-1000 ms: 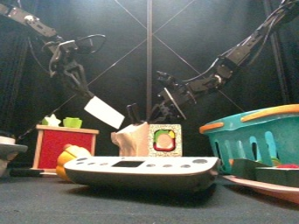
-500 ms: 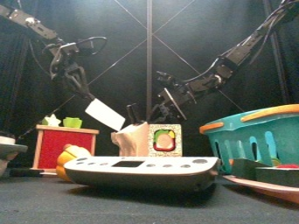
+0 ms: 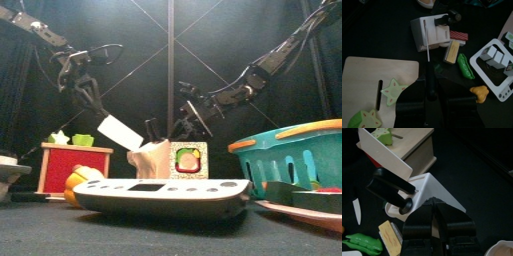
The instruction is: Place cleaver in holder
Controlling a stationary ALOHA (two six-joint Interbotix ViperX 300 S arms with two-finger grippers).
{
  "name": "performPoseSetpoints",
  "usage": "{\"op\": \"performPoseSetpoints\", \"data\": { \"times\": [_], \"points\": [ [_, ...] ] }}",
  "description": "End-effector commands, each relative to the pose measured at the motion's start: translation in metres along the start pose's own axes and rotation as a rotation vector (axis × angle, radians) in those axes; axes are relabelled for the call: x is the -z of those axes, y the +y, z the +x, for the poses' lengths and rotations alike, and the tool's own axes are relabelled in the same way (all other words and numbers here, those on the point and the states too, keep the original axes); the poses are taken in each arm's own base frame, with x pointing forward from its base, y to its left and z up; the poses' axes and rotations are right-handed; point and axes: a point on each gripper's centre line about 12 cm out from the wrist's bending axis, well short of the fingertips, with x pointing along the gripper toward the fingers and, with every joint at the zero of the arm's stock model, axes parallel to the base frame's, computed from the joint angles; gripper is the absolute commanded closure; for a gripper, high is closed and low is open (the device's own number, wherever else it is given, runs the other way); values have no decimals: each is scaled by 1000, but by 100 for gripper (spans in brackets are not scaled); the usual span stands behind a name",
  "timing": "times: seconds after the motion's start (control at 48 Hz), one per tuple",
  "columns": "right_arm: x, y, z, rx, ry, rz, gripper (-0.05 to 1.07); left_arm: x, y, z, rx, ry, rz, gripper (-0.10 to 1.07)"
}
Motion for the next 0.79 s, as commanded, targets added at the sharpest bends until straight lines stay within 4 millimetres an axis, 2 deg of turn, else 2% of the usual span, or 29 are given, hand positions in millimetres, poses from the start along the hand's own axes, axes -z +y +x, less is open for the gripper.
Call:
{"op": "performPoseSetpoints", "data": {
  "times": [0.0, 0.771],
  "points": [
    [-16, -1, -2, 1, -40, -2, 65, -8, -1, -1, 2, -24, 2, 59],
    [-15, 2, 7, -3, -10, -23, 65, -29, -2, 11, -3, -5, 7, 58]
  ]
}}
